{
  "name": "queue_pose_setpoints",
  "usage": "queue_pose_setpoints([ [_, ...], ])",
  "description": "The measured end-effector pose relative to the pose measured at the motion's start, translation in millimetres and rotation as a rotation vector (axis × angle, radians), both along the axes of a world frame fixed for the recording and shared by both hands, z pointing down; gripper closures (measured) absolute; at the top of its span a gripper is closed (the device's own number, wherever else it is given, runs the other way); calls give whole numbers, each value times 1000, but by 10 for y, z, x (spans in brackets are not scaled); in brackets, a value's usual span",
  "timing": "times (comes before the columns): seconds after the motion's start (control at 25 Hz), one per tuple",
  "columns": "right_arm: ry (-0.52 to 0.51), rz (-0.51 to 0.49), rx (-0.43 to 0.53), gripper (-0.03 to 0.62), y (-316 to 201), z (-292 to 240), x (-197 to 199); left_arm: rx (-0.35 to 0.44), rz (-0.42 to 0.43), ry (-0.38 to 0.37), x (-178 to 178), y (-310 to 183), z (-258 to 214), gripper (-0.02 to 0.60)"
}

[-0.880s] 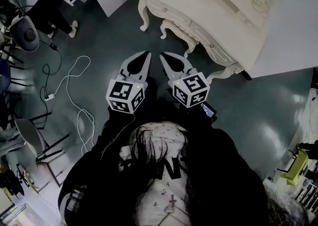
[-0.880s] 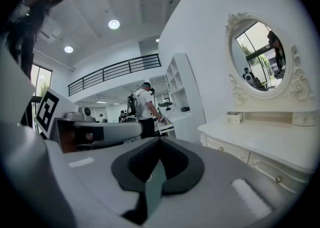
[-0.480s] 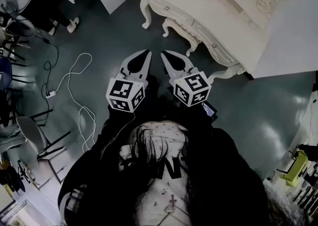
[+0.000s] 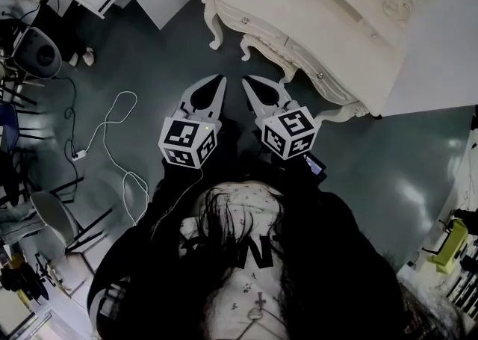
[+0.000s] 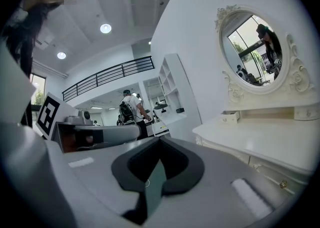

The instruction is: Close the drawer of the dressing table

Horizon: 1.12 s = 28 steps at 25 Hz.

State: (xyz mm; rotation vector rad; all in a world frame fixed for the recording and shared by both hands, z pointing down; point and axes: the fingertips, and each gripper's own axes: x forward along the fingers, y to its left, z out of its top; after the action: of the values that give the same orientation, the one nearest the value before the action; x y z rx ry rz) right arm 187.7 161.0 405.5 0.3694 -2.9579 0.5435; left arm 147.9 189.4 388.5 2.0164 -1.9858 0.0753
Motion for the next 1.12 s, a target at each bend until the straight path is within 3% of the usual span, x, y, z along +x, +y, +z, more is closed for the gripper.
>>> queue_pose_setpoints([
  [0.52, 13, 111, -22, 585, -819, -48, -559, -11, 105, 0, -597, -828, -85, 586],
  [1.12, 54, 154, -14, 585, -1269, -38, -1535, -13, 171, 0, -1568, -1201, -37, 586],
])
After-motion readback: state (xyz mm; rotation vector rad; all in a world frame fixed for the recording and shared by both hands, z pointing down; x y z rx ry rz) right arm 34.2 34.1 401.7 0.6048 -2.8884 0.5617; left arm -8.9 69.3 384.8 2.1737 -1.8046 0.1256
